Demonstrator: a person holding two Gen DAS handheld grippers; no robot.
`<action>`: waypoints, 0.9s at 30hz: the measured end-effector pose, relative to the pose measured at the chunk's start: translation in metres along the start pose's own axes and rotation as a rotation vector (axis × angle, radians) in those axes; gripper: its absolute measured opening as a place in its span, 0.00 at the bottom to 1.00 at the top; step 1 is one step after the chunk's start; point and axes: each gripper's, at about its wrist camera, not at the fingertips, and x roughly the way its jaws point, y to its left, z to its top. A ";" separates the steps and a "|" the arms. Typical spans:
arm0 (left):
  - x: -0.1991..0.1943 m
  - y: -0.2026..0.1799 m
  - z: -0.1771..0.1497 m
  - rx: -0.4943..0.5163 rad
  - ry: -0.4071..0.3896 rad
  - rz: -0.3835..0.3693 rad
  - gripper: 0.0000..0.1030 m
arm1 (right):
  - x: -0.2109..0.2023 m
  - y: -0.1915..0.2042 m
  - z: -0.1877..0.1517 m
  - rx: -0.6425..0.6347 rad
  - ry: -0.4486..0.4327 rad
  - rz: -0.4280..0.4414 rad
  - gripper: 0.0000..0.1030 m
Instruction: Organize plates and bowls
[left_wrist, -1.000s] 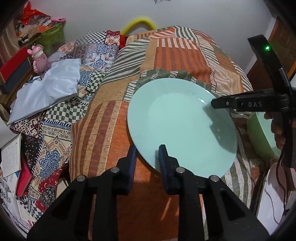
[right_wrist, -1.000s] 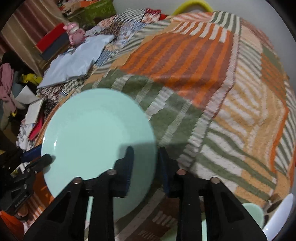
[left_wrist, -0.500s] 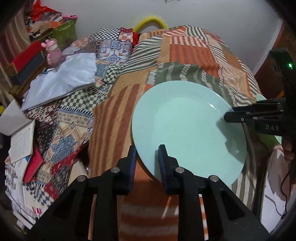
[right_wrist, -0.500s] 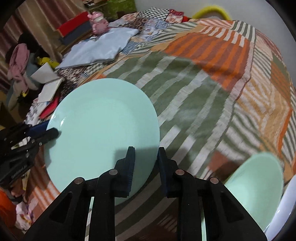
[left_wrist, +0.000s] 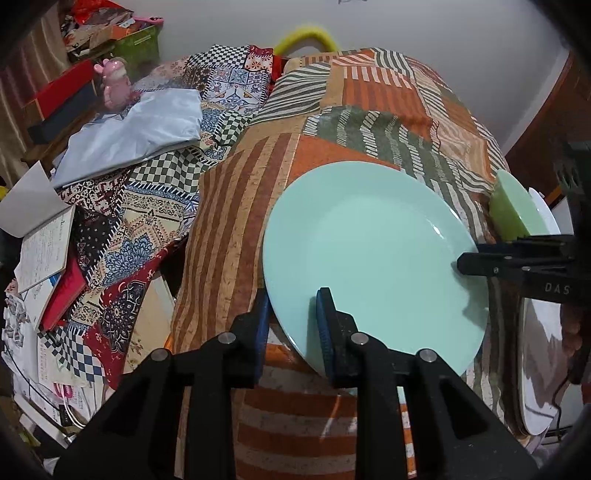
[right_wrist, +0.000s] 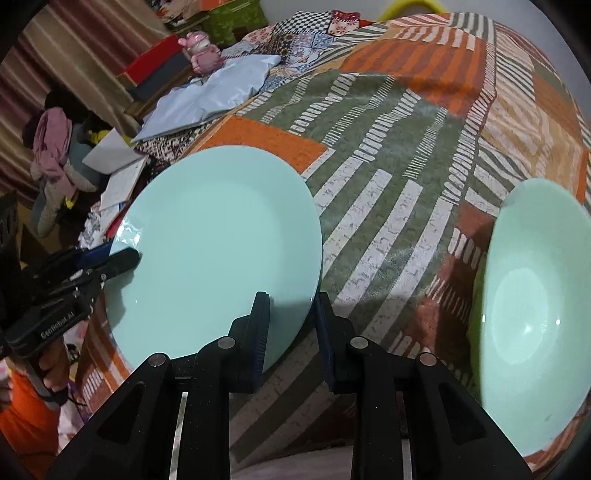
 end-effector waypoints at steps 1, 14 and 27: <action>0.001 -0.001 0.000 0.003 -0.002 0.000 0.23 | 0.002 0.000 0.001 0.009 -0.008 0.003 0.22; -0.011 -0.014 -0.001 0.030 -0.033 0.034 0.24 | -0.017 0.011 -0.011 0.007 -0.098 -0.037 0.23; -0.072 -0.049 -0.011 0.059 -0.121 0.029 0.24 | -0.072 0.012 -0.044 0.016 -0.217 -0.024 0.23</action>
